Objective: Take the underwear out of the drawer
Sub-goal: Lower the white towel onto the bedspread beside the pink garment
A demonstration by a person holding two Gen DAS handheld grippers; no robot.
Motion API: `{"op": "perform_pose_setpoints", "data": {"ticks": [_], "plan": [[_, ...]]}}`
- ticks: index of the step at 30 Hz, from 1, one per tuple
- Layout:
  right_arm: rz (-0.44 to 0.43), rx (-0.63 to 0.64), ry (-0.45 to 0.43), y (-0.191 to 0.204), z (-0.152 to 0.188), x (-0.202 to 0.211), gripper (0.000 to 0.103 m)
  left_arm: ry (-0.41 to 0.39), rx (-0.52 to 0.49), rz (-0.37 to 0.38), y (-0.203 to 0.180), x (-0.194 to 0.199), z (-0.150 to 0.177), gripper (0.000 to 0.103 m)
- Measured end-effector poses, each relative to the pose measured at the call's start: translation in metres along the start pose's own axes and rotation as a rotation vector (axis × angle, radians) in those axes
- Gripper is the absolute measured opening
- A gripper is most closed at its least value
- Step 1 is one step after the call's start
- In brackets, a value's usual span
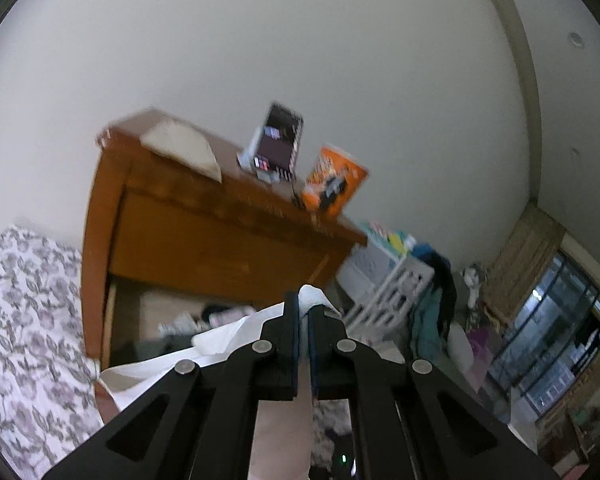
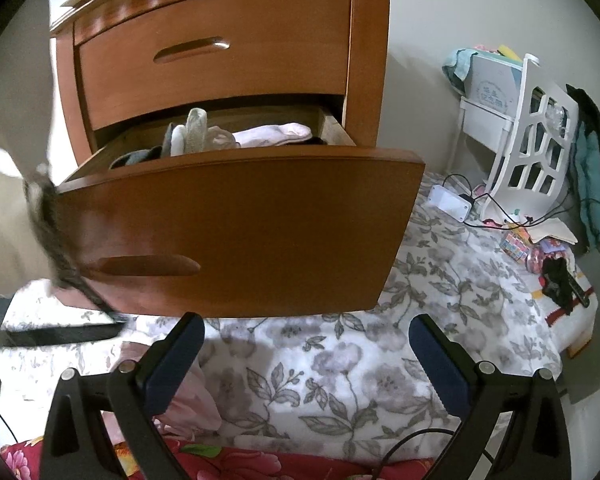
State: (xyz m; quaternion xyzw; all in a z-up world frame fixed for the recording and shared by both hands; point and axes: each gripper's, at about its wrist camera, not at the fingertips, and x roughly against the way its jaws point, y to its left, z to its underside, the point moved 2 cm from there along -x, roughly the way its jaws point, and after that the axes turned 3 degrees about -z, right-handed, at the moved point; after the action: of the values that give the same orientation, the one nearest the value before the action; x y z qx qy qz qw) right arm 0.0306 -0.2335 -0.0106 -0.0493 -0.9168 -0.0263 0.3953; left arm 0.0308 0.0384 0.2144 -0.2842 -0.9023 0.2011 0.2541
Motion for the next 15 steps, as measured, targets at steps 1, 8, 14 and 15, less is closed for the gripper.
{"op": "perform_pose_setpoints", "data": {"ticks": [1,8,14,15], "plan": [[0.000,0.000,0.000,0.000,0.000,0.000,0.103,0.020,-0.002,0.000,-0.001,-0.004,0.006,0.003],[0.003,-0.014,0.000,-0.004,0.002,0.004,0.103,0.151,0.056,-0.064,0.020,-0.025,0.050,0.003],[0.005,-0.008,0.000,-0.002,0.003,0.005,0.103,0.256,0.105,-0.192,0.056,-0.049,0.088,0.003],[0.005,-0.005,0.000,-0.001,0.003,0.005,0.103,0.276,0.097,-0.236,0.063,-0.054,0.096,0.003]]}}
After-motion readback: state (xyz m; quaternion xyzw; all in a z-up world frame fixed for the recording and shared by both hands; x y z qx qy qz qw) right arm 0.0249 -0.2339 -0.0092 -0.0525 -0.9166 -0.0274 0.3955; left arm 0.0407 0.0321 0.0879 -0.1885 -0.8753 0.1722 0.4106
